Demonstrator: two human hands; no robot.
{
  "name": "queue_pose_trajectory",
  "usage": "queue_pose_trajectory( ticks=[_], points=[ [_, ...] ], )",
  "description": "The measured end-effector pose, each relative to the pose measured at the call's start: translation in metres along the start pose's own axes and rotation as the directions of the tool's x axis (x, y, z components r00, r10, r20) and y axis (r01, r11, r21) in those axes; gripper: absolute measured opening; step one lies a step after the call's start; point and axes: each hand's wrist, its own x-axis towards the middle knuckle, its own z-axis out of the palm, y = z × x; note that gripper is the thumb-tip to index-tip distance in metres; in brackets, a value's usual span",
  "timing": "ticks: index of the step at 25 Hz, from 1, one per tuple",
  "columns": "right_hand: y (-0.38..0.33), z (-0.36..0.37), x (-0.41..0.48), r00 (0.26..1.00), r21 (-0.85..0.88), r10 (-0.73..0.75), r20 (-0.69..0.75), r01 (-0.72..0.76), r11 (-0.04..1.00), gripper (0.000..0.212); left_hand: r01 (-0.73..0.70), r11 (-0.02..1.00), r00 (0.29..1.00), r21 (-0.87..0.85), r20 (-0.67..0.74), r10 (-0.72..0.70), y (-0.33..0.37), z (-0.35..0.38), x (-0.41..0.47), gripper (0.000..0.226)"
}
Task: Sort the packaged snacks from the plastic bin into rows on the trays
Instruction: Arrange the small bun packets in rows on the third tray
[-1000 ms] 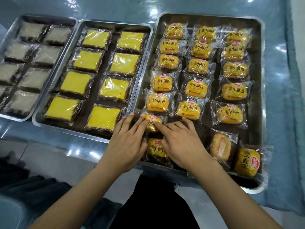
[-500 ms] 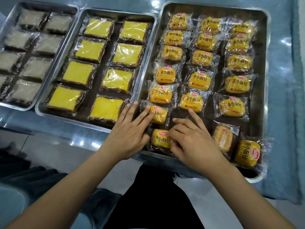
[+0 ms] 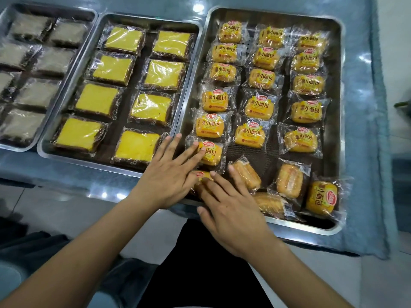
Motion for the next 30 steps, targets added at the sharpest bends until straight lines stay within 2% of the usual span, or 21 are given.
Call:
queue_pose_trajectory(
  ticks=[2, 5, 8, 10, 14, 16, 17, 19, 21, 23, 25, 27, 30],
  points=[
    [-0.009, 0.005, 0.006, 0.999, 0.004, 0.013, -0.032, -0.013, 1.0, 0.056, 0.006, 1.0, 1.0, -0.023, -0.002, -0.006, 0.002, 0.0, -0.001, 0.068],
    [0.001, -0.001, 0.006, 0.984, 0.012, 0.061, -0.165, -0.059, 0.998, 0.041, 0.05, 0.995, 0.999, -0.083, -0.003, -0.05, 0.005, -0.005, -0.004, 0.069],
    [0.026, -0.021, 0.0, 0.92, 0.015, 0.284, -0.27, -0.291, 0.957, 0.03, 0.053, 0.985, 0.999, -0.166, 0.004, -0.053, 0.015, -0.012, -0.008, 0.072],
    [0.036, -0.03, 0.0, 0.873, 0.005, 0.408, -0.267, -0.422, 0.906, 0.037, 0.032, 0.979, 0.999, -0.204, -0.004, -0.033, 0.027, -0.016, -0.008, 0.072],
    [0.043, -0.035, 0.006, 0.856, 0.0, 0.485, -0.181, -0.493, 0.87, 0.045, 0.021, 0.978, 1.0, -0.205, 0.009, -0.02, 0.039, -0.011, -0.004, 0.07],
    [0.048, -0.039, 0.004, 0.858, 0.105, 0.496, -0.135, -0.485, 0.868, 0.046, 0.033, 0.978, 0.999, -0.204, 0.006, -0.033, 0.04, -0.01, -0.003, 0.069],
    [0.052, -0.043, 0.004, 0.861, 0.217, 0.497, -0.105, -0.468, 0.857, 0.046, 0.035, 0.977, 0.999, -0.21, 0.005, -0.035, 0.039, -0.01, -0.003, 0.069],
    [0.064, -0.052, 0.006, 0.866, 0.48, 0.5, -0.02, -0.43, 0.764, 0.038, 0.037, 0.975, 0.999, -0.221, 0.009, -0.036, 0.038, -0.01, -0.004, 0.069],
    [0.078, -0.059, 0.014, 0.887, 0.587, 0.459, 0.052, -0.399, 0.704, 0.027, 0.042, 0.973, 0.999, -0.227, 0.01, -0.041, 0.038, -0.009, -0.004, 0.069],
    [0.089, -0.058, 0.025, 0.913, 0.524, 0.405, 0.045, -0.367, 0.768, 0.025, 0.05, 0.973, 0.999, -0.224, 0.017, -0.048, 0.038, -0.009, -0.004, 0.069],
    [0.097, -0.052, 0.03, 0.908, 0.391, 0.418, -0.026, -0.376, 0.84, 0.032, 0.052, 0.975, 0.999, -0.216, 0.024, -0.048, 0.039, -0.01, -0.003, 0.068],
    [0.101, -0.048, 0.028, 0.878, 0.335, 0.464, -0.115, -0.406, 0.85, 0.034, 0.047, 0.977, 0.999, -0.209, 0.019, -0.044, 0.041, -0.012, -0.002, 0.067],
    [0.1, -0.043, 0.007, 0.855, 0.271, 0.476, -0.205, -0.418, 0.867, 0.026, 0.013, 0.977, 1.0, -0.214, 0.003, -0.013, 0.05, -0.018, 0.0, 0.065]
  ],
)
